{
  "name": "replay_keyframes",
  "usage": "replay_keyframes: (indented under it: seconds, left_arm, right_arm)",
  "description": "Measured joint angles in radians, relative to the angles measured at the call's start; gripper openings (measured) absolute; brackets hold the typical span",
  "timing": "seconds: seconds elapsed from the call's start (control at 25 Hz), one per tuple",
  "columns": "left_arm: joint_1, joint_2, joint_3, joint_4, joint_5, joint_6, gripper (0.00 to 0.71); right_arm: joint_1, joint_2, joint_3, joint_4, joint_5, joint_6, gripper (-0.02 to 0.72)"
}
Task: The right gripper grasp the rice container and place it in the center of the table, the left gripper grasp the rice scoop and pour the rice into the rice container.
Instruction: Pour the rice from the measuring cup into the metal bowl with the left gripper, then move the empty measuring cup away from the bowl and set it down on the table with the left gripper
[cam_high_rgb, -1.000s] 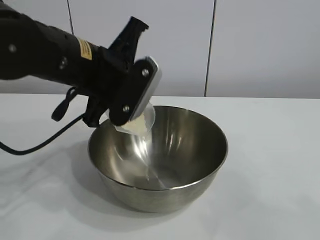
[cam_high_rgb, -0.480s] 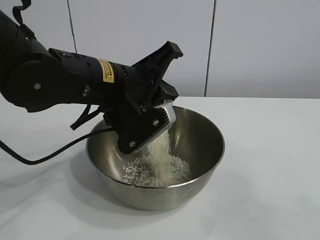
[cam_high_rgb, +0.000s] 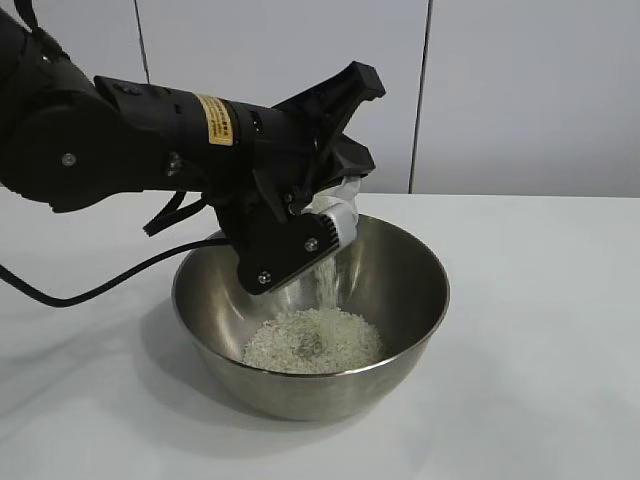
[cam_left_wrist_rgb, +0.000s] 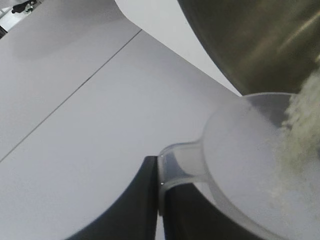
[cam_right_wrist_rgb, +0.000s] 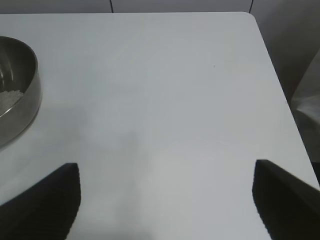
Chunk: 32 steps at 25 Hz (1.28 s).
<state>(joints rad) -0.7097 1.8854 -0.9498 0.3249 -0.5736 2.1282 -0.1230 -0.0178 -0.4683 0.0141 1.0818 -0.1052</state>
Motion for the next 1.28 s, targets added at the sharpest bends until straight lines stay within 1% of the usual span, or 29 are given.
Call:
replay_keyframes:
  seconds: [0.36, 0.44, 0.48, 0.52, 0.6, 0.72, 0.84, 0.92, 0.96, 1.0, 1.04, 1.12, 1.16, 1.24, 1.28]
  left_arm:
    - [-0.019, -0.01, 0.0, 0.02, -0.002, 0.039, 0.006]
    - [-0.02, -0.012, 0.0, 0.019, -0.002, 0.011, 0.006]
    - [-0.02, -0.013, 0.0, 0.015, -0.003, -0.034, 0.006]
    - [-0.021, -0.014, 0.005, 0.007, -0.014, -0.086, 0.006]
    - [-0.029, -0.016, 0.03, -0.034, -0.077, -0.241, 0.006]
    - [-0.07, -0.032, 0.079, -0.155, -0.188, -0.465, 0.006]
    - [-0.13, -0.04, 0.104, -0.339, -0.332, -0.628, 0.006]
    - [-0.17, -0.048, 0.111, -0.517, -0.427, -0.738, 0.006]
    - [-0.183, -0.057, 0.111, -0.61, -0.485, -0.819, 0.006]
    - [-0.194, -0.074, 0.111, -0.693, -0.512, -0.882, 0.006]
    - [-0.197, -0.099, 0.114, -0.763, -0.533, -0.959, 0.006]
    - [-0.186, -0.159, 0.133, -0.836, -0.556, -1.133, 0.006]
    - [-0.169, -0.195, 0.15, -0.849, -0.56, -1.234, 0.006]
    - [-0.118, -0.259, 0.193, -0.846, -0.57, -1.427, 0.006]
    - [-0.08, -0.29, 0.218, -0.836, -0.576, -1.516, 0.006]
  right_arm:
    - [0.0, 0.0, 0.0, 0.0, 0.0, 0.0, 0.639]
    - [0.0, 0.0, 0.0, 0.0, 0.0, 0.0, 0.639]
    - [0.0, 0.0, 0.0, 0.0, 0.0, 0.0, 0.639]
    - [0.0, 0.0, 0.0, 0.0, 0.0, 0.0, 0.639]
    - [0.0, 0.0, 0.0, 0.0, 0.0, 0.0, 0.639]
    - [0.0, 0.0, 0.0, 0.0, -0.002, 0.0, 0.639]
    - [0.0, 0.0, 0.0, 0.0, -0.002, 0.0, 0.639]
    - [0.0, 0.0, 0.0, 0.0, -0.001, 0.0, 0.639]
    - [0.0, 0.0, 0.0, 0.0, -0.001, 0.0, 0.639]
    - [0.0, 0.0, 0.0, 0.0, -0.001, 0.0, 0.639]
    - [0.0, 0.0, 0.0, -0.001, -0.001, 0.0, 0.639]
    - [0.0, 0.0, 0.0, -0.001, -0.001, 0.0, 0.639]
    - [0.0, 0.0, 0.0, -0.001, -0.001, 0.0, 0.639]
    - [0.0, 0.0, 0.0, -0.001, -0.001, 0.0, 0.639]
    - [0.0, 0.0, 0.0, -0.001, -0.001, 0.0, 0.639]
